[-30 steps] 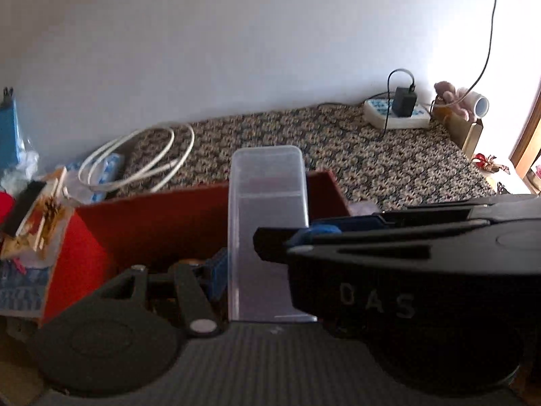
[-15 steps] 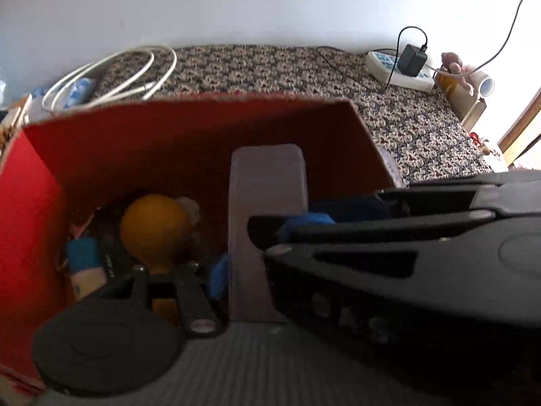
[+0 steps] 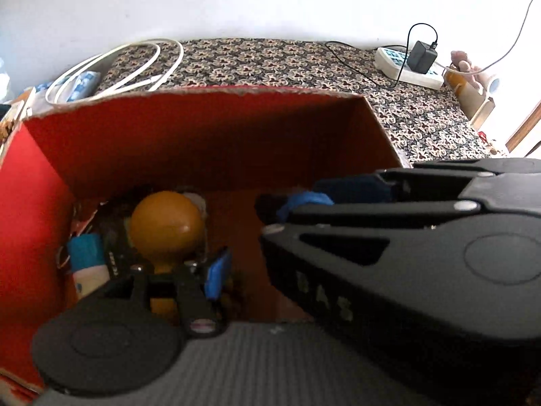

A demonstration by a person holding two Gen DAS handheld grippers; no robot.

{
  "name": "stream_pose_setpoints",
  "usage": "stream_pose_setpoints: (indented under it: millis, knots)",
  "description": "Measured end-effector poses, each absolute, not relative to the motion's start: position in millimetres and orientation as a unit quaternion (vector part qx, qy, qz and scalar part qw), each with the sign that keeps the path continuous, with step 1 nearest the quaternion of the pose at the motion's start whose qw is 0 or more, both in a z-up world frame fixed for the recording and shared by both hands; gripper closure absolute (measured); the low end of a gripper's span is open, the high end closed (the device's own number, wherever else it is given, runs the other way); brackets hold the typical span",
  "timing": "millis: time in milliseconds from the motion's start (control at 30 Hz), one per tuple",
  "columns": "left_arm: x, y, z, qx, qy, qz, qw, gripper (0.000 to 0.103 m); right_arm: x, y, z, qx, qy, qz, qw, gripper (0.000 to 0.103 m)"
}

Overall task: Organize rigid objects
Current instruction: 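Lower the pencil case into the red box and open the right gripper, then withdraw the right gripper up and out of the red box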

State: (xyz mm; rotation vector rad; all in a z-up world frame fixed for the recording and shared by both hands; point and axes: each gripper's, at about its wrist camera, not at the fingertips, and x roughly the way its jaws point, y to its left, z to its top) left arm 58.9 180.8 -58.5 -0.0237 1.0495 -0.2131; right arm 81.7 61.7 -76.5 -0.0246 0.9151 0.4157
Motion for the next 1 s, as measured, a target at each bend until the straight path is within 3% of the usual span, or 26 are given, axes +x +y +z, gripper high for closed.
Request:
stream_pose_setpoints:
  millis: [1000]
  knots:
    - [56.5,173.4,-56.8,0.018,0.495,-0.086,0.865,0.045,72.8,57.8,-76.3,0.012,0.412,0.19,0.891,0.089]
